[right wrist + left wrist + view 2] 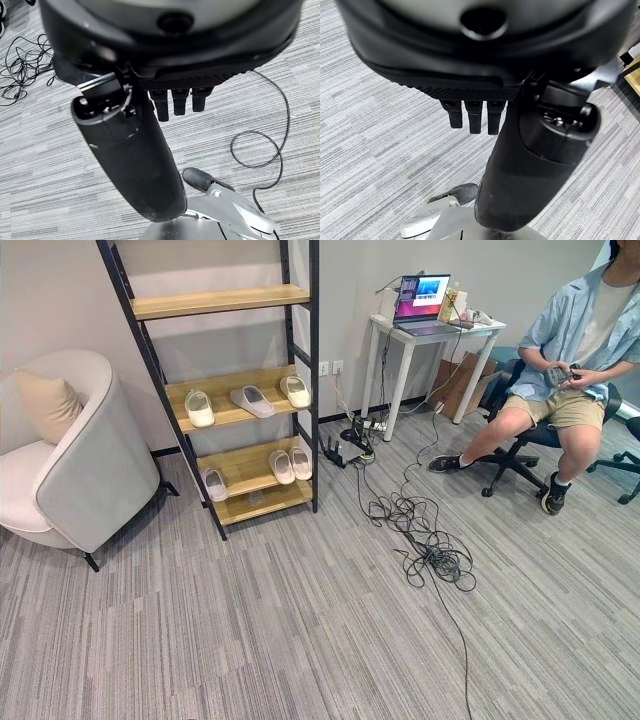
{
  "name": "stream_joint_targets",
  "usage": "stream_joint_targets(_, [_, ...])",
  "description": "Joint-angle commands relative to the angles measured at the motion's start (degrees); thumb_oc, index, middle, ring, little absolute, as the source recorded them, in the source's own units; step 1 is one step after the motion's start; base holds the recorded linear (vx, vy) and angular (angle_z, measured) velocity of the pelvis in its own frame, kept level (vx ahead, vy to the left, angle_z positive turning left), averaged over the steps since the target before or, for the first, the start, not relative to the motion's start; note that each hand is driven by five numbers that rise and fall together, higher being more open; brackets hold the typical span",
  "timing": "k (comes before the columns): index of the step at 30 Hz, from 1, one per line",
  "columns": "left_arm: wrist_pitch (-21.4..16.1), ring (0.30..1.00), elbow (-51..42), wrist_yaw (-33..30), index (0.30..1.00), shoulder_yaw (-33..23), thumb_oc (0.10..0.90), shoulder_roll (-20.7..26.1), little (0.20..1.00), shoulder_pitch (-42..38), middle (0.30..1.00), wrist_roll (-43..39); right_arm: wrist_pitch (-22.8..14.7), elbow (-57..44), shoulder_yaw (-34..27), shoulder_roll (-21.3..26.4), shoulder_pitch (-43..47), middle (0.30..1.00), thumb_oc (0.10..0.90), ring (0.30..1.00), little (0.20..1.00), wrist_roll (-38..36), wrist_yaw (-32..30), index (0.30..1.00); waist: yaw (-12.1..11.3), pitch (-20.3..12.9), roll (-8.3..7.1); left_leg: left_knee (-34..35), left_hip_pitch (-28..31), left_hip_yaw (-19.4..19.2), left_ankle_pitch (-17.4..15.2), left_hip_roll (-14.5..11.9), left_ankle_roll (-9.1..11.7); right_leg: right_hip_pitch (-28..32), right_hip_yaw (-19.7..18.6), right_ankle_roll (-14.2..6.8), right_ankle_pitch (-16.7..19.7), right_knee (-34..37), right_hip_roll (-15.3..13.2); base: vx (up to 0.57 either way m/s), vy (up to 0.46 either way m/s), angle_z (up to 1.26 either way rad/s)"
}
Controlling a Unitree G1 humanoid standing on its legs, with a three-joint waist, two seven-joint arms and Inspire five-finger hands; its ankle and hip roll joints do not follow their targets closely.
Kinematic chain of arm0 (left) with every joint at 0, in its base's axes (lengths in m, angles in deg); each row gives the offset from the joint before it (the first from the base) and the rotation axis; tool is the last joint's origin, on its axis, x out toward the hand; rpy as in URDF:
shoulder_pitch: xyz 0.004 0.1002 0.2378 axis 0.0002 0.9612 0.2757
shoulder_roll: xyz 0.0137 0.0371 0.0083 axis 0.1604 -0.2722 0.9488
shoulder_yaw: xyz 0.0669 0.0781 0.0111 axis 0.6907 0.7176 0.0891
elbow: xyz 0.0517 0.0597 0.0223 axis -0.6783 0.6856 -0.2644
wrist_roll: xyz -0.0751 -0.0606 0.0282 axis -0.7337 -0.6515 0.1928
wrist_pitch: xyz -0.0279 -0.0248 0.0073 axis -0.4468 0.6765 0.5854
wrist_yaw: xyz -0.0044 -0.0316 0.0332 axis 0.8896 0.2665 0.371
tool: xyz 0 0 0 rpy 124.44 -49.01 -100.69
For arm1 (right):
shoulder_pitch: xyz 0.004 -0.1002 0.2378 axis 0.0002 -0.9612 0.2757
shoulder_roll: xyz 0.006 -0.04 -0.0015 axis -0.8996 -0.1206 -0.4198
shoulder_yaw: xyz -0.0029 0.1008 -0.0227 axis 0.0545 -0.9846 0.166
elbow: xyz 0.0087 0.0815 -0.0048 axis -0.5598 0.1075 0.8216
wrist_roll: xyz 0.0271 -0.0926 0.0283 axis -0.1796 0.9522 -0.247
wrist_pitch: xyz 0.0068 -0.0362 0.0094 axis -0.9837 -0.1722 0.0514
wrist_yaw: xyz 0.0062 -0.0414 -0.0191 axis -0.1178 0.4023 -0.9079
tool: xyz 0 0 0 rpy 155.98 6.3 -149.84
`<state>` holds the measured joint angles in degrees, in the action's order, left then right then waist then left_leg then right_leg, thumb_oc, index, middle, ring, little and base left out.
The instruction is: Arrange the slippers neatly on the shoe rack.
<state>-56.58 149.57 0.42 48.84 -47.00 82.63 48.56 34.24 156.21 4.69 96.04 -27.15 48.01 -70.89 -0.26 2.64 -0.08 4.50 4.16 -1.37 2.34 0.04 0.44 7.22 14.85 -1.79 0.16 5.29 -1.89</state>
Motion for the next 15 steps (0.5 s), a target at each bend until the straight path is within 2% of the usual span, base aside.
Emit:
stream_joint_targets(1, [-1.6, 0.9, 2.2, 1.2, 0.9, 0.5, 0.8, -3.7, 0.9, -4.6, 0.9, 0.2, -0.9, 1.3, 2.9, 0.1, 2.8, 0.9, 0.8, 0.9, 0.9, 0.0, -0.1, 0.9, -0.4, 0.0, -1.05, 0.5, 1.3, -2.6, -2.6, -1.5, 3.5, 0.7, 0.9, -5.3, -3.4, -0.3, -2.0, 0.0, 0.0, 0.0])
stream_joint_targets(15, [-1.9, 0.9, 1.7, 0.4, 0.9, 0.4, 0.8, -3.7, 0.9, -5.5, 0.9, -1.6, -1.2, 0.9, 3.2, 0.3, 3.0, 0.9, 0.8, 0.9, 0.9, -0.7, -0.3, 0.9, -0.6, 1.2, -1.3, -0.4, -0.1, -1.8, -1.8, -2.6, 4.4, -0.5, 1.0, -4.6, -3.7, -0.3, -1.0, 0.0, -0.044, 0.01])
